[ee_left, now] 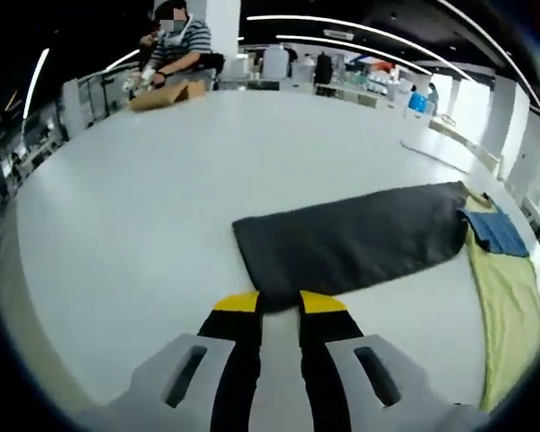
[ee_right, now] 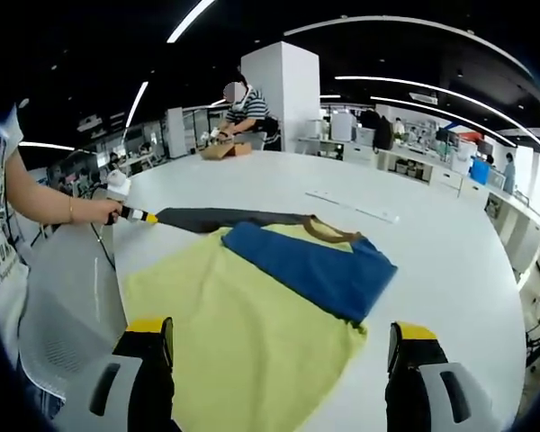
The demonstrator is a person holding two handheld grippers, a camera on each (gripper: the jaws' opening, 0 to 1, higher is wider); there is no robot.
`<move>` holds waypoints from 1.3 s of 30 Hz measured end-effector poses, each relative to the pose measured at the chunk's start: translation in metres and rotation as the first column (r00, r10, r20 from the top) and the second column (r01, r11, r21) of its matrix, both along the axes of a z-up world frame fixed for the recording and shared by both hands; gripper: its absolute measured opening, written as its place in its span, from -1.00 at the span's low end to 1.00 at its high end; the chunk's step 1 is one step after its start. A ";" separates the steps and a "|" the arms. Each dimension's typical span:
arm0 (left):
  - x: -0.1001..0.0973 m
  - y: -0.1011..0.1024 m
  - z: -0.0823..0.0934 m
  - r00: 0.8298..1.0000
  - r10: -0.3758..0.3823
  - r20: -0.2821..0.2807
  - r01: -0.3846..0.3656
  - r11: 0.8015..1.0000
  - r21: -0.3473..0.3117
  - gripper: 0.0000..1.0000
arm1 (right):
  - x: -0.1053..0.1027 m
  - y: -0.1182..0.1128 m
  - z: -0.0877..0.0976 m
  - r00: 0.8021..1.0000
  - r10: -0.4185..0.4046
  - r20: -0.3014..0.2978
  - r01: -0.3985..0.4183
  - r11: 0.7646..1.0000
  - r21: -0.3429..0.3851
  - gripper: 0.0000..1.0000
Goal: Fold the garment on the visible template until the final outline fits inside the template.
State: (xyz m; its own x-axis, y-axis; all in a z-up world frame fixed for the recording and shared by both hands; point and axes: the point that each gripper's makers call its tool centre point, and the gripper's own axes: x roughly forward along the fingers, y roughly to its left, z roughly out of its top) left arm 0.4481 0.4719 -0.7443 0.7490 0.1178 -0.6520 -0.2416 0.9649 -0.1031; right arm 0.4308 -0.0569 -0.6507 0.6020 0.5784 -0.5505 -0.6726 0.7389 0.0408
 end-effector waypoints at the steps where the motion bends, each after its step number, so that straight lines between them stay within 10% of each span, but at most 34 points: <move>1: 0.001 0.001 0.001 1.000 -0.001 0.006 0.001 1.000 -0.005 -0.87 | 0.000 0.000 0.000 1.000 -0.001 0.004 0.001 1.000 0.001 0.98; 39: 0.037 -0.035 0.062 0.974 -0.204 0.101 0.196 0.977 0.088 -1.00 | 0.000 0.014 0.012 0.998 0.022 0.060 -0.031 0.988 0.150 0.98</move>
